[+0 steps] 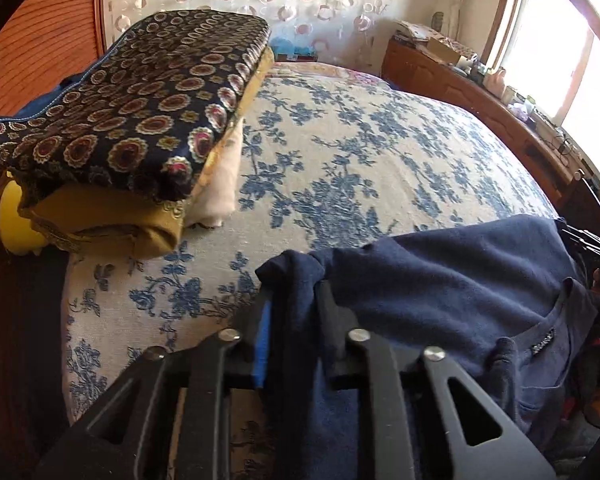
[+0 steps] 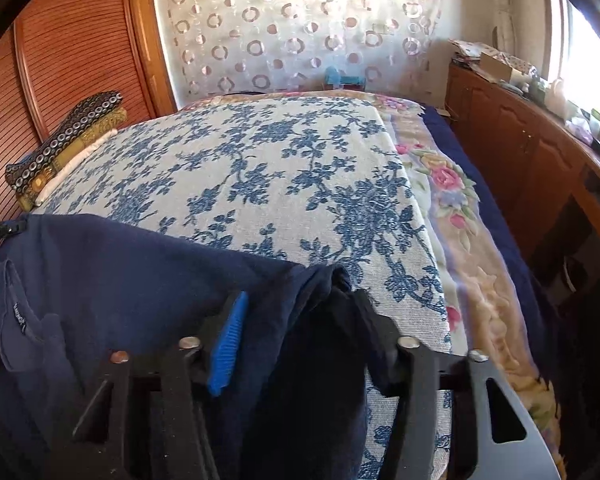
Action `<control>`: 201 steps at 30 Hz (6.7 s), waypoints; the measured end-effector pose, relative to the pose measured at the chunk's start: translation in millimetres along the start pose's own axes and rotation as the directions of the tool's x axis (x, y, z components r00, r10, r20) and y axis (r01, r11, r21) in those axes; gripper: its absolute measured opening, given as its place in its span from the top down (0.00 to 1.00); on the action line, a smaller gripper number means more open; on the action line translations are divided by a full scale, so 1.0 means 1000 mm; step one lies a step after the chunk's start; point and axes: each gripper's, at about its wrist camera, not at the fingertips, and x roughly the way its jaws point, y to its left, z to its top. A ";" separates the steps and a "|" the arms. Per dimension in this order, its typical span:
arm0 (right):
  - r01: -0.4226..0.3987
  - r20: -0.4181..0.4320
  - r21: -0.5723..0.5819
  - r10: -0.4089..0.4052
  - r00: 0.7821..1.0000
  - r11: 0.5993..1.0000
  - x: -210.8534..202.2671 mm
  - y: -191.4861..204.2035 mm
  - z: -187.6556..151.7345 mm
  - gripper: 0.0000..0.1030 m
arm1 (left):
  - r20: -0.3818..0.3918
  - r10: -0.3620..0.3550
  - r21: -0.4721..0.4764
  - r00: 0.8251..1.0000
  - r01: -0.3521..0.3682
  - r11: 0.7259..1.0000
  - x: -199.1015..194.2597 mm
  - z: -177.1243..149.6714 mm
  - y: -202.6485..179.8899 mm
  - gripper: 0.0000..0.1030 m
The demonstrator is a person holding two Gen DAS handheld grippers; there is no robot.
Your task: Fold small clothes
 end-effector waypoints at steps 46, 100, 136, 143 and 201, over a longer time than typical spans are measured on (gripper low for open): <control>0.052 0.025 -0.038 -0.052 0.998 0.998 0.010 -0.025 0.160 0.59 | 0.156 -0.103 0.165 0.982 0.077 0.983 -0.010 0.123 -0.067 0.29; -0.010 0.020 0.171 0.007 1.000 0.985 -0.080 -0.078 0.000 0.94 | -0.016 -0.035 0.292 0.999 0.038 0.956 0.056 0.041 -0.138 0.12; 0.072 0.053 0.132 -0.080 0.995 0.989 0.008 -0.005 0.060 0.50 | 0.120 0.076 0.030 0.990 -0.080 0.996 0.003 0.053 -0.040 0.19; 0.101 0.035 0.118 -0.105 0.994 0.988 0.018 0.003 0.066 0.50 | 0.052 0.078 0.017 0.996 -0.079 0.997 0.031 0.054 -0.037 0.37; 0.084 0.012 0.007 -0.084 0.996 0.996 -0.062 0.004 0.002 0.93 | 0.131 -0.014 0.026 0.991 0.011 1.000 -0.023 -0.004 -0.069 0.92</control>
